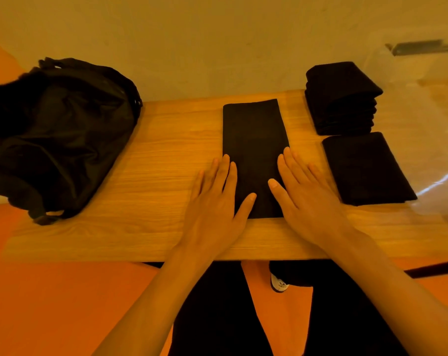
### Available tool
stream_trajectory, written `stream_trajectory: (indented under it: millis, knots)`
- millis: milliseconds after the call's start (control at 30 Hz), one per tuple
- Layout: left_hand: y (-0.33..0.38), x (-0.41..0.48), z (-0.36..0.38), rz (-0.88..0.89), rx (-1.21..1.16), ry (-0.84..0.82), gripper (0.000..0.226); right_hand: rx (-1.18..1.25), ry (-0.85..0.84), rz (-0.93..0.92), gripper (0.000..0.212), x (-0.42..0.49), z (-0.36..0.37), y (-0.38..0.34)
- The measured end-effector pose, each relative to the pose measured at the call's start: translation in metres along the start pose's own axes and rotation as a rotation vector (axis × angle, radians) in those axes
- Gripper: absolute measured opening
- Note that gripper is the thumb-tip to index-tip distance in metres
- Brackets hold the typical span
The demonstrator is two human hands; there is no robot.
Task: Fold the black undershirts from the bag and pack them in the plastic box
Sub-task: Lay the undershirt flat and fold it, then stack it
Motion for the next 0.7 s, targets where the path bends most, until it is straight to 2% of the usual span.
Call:
stream_trajectory:
  millis: [133, 300, 467, 700]
  knots:
    - [-0.001, 0.001, -0.004, -0.006, -0.007, 0.002, 0.088, -0.025, -0.003, 0.003, 0.088, -0.001, 0.001, 0.0]
    - [-0.002, 0.011, -0.006, 0.021, 0.023, -0.038, 0.087, 0.075, -0.015, 0.002, 0.09, 0.001, -0.003, 0.001]
    - [-0.001, 0.008, -0.001, -0.022, 0.007, -0.055, 0.087, -0.051, -0.015, -0.009, 0.083, 0.002, 0.002, 0.004]
    - [-0.001, 0.006, -0.006, -0.03, -0.108, -0.028, 0.093, 0.065, -0.031, -0.009, 0.08, -0.001, -0.003, 0.005]
Point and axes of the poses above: each hand's wrist, its own x-axis towards the middle knuckle, its own z-axis out of the palm, y = z × x, the point moved 1 cm from there along x, towards the middle knuckle, and after that the axes turned 8 degrees about x, right-handed, at the moved point
